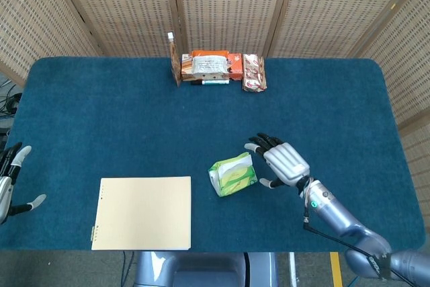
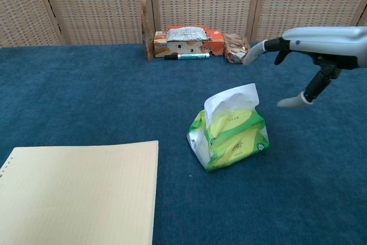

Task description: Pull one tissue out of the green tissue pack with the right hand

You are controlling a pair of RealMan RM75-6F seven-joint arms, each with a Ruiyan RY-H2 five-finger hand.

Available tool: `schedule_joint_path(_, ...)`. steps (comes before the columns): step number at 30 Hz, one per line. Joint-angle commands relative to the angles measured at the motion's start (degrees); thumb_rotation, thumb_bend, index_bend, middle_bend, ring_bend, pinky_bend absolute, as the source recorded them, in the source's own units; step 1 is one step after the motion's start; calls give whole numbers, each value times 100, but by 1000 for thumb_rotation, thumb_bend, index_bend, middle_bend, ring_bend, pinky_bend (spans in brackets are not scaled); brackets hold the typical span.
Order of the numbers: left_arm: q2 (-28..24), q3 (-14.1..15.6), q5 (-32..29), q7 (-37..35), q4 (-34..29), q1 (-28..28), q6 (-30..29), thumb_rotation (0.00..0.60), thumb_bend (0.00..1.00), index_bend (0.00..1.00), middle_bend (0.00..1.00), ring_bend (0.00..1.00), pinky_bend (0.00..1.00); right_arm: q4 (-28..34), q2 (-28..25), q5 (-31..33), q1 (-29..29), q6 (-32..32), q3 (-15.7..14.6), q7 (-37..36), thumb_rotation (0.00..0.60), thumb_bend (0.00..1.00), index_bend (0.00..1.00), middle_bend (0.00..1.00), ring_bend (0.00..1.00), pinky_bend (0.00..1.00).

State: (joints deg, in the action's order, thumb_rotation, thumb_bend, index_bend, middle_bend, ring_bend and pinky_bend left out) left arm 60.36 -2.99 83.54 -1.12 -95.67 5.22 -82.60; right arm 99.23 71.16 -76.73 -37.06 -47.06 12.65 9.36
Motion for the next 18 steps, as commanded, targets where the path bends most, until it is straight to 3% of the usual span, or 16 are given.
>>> schedule_joint_path(1,-36,-31,-58,-12,-65,51,77,600,0,0,0,0,0,-208,359,539,-313,208,117,513,600,417,292,309,273,311)
schedule_joint_path(7,-91,-90,-252,-15,-128,143,281,600,0,0,0,0,0,-375,667,1025,-542,244,70,949,600,455,389,403,366,360)
schedule_joint_path(11,-115,-93,-268,-123,-67,148,305,600,0,0,0,0,0,-535,859,1202,-648,220,23,1117,600,466,558,531,476,465)
schedule_joint_path(14,-124,-88,-271,-213,-5,128,287,600,0,0,0,0,0,-619,978,1190,-667,110,-8,1144,600,498,647,622,568,570)
schedule_joint_path(18,-117,-65,-241,-304,86,122,291,600,0,0,0,0,0,-654,1085,908,-586,-228,20,886,600,543,672,658,608,607)
